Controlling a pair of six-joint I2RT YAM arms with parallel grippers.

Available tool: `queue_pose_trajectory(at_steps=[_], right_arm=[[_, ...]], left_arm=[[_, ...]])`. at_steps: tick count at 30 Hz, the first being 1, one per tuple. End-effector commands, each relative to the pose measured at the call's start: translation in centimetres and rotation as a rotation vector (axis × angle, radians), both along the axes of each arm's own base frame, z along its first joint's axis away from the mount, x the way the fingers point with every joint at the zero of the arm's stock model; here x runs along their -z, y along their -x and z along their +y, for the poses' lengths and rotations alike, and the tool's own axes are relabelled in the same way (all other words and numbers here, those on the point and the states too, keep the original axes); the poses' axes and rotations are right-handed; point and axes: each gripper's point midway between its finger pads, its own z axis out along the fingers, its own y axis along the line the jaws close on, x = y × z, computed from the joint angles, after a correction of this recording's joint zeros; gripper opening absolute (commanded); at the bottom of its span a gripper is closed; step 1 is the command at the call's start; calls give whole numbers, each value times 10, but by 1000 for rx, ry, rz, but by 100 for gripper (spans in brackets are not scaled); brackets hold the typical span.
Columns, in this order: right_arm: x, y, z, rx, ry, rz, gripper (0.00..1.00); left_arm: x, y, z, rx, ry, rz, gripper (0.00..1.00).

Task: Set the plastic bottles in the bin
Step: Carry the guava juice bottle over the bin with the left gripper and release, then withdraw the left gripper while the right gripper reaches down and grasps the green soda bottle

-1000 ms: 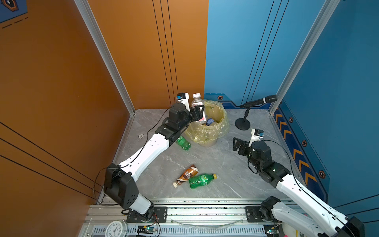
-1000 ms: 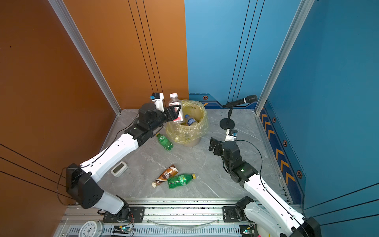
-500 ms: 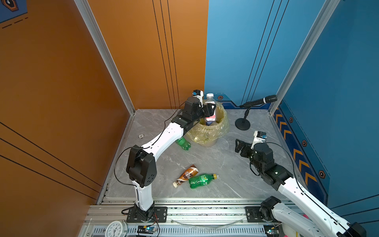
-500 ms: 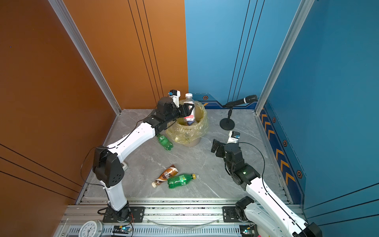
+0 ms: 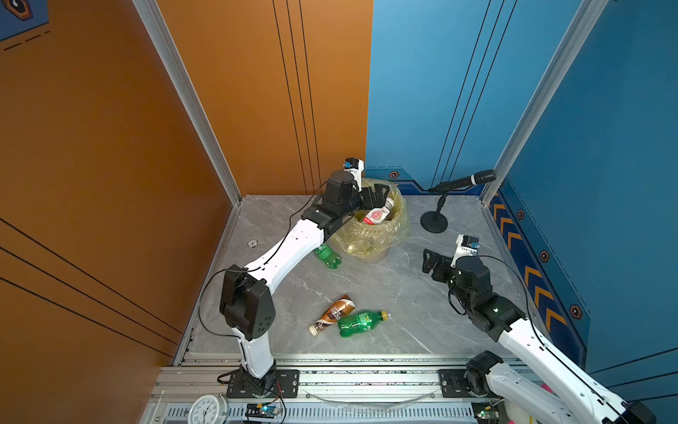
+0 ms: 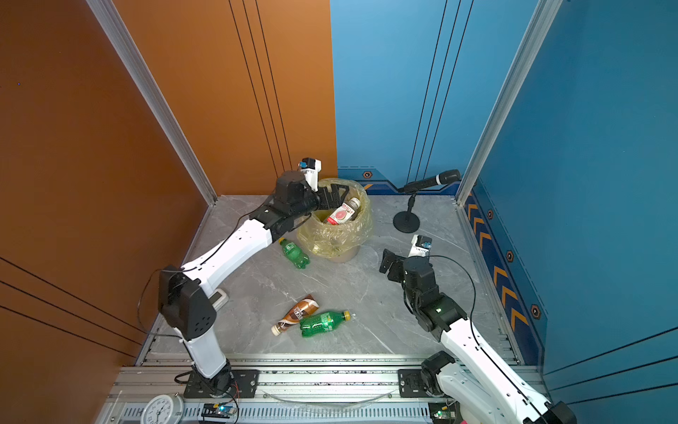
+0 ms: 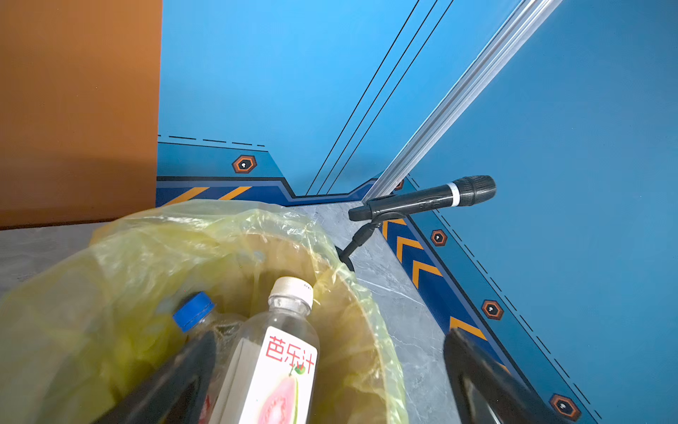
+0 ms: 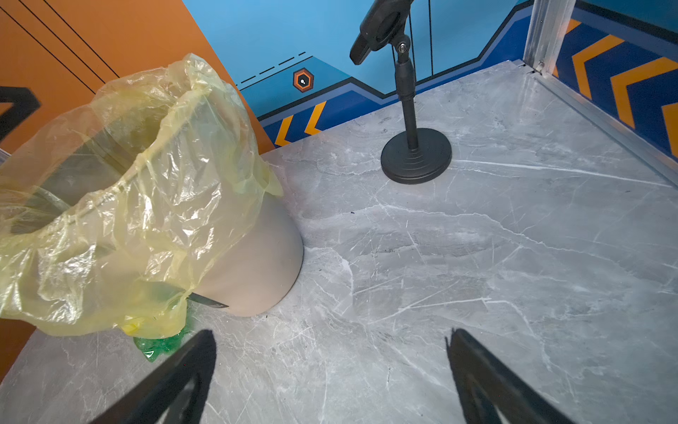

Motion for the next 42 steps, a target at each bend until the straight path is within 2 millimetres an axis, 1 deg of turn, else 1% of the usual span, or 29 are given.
queue_pose_trajectory(at_steps=[1,3,5,7,8,9,10,11,13,14,15,17,20,25,30,31,33,38,42], right_arm=[[9,2,-5,16,7,25,100],[9,1,-3,10,2,28,100],[10,0,-1,6,-7,31,100],[12,-1,0,2,-12,39,100],[13,-1,1,2,-17,43,100],[14,-2,2,0,-20,49,100],[16,-3,3,-1,-24,53,100],[17,-3,4,-5,-27,59,100],[19,-4,6,-8,-32,71,100],[21,-4,7,-7,-37,77,100],[21,-5,8,-7,-41,80,100],[22,-6,10,-10,-51,89,100],[27,-4,13,2,-70,124,100],[41,8,21,48,-129,199,100],[68,35,44,88,-229,294,100],[72,44,54,78,-246,302,100],[79,59,64,89,-262,304,100],[84,89,86,112,-309,277,100],[83,103,110,92,-334,255,100]], left_arm=[[-61,28,32,-43,22,-165,98],[-67,42,47,-75,14,-192,98],[-56,58,67,-129,-14,-187,98],[-36,73,90,-196,-40,-169,98],[-19,82,102,-231,-56,-146,98],[-7,90,112,-256,-63,-131,98],[15,100,122,-282,-82,-102,98],[46,109,134,-308,-119,-55,98],[81,124,153,-350,-162,-5,98],[94,130,163,-372,-187,16,98],[101,135,171,-384,-201,30,98],[105,141,181,-393,-227,38,98],[109,145,190,-409,-260,52,98],[130,147,193,-416,-240,90,98],[142,148,197,-419,-231,105,98],[145,148,199,-423,-235,111,98],[150,148,202,-424,-237,124,98],[161,153,209,-418,-216,151,98],[170,159,215,-417,-197,174,98]])
